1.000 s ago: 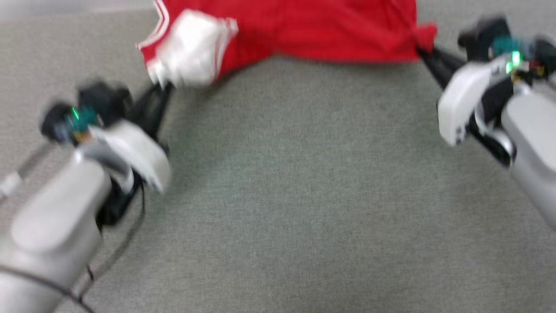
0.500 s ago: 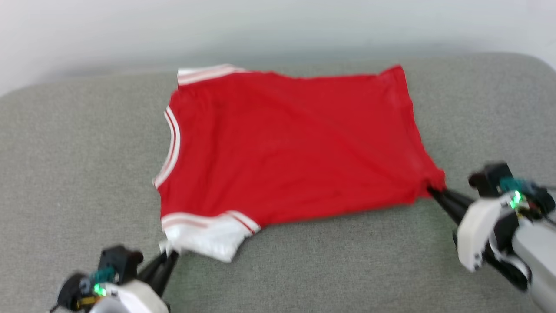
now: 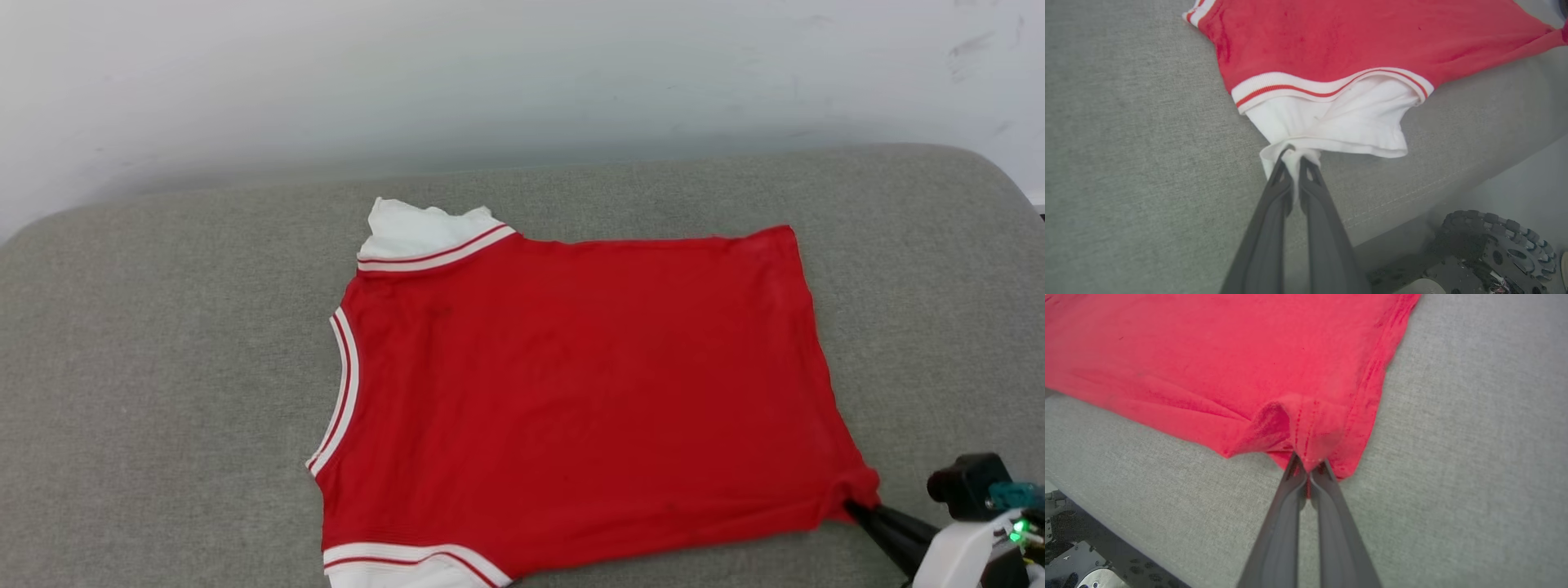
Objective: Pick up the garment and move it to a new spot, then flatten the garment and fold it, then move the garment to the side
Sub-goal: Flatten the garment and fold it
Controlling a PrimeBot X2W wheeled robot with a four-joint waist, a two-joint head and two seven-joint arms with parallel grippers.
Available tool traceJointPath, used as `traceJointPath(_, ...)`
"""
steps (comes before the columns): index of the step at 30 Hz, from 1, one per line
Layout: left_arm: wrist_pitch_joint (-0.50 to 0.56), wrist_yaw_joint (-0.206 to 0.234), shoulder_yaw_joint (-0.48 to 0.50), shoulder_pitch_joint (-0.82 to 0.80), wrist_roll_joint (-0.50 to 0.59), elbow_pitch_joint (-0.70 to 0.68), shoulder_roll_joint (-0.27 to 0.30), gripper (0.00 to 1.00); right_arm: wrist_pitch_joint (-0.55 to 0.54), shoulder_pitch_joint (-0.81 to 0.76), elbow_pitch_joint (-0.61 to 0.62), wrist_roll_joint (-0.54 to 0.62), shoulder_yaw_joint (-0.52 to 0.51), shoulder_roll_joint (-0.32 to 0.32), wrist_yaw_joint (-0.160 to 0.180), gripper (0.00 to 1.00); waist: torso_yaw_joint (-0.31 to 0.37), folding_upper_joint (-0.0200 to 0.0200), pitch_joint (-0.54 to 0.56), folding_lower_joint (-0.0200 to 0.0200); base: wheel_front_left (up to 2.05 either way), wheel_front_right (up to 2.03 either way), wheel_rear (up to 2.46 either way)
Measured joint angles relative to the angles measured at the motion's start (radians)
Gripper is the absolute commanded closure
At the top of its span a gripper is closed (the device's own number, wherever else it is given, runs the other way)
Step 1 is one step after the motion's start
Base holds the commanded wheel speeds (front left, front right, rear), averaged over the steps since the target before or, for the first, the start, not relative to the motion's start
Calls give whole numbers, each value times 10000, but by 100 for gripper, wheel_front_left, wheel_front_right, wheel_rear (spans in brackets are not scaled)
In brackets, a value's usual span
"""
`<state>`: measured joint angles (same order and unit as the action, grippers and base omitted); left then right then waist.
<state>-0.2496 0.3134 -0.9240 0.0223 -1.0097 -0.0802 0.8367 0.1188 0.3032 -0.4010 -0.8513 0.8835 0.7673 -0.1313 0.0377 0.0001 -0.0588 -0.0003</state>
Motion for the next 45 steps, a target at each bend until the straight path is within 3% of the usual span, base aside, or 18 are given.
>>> traceJointPath(7,13,136,-77,83,192,-384,67,100,-819,-945,1005,403,-1233,104,2,100,-88,0,-152,1,0,0,0)
traceJointPath(13,278,29,127,-1058,748,-466,276,100,-1505,-1047,1804,911,-2429,-19,0,100,-127,0,-391,2,0,0,0)
traceJointPath(19,819,-454,362,-2622,1214,-324,414,100,-2140,-990,2491,1335,-3498,-238,2,100,-118,0,-819,3,0,0,0)
traceJointPath(27,1336,-1256,541,-4602,1664,763,-12,100,-2828,-421,2899,1655,-4385,-713,2,100,-6,0,-1726,4,0,0,0)
traceJointPath(38,1588,-2284,336,-6026,1908,3150,-817,100,-3588,543,2167,1904,-4132,-1220,2,100,190,0,-3005,5,0,0,0)
traceJointPath(45,1546,-2692,205,-6239,1778,4153,-1312,100,-3574,1015,1398,1875,-3770,-1446,0,100,209,0,-3101,4,0,0,0)
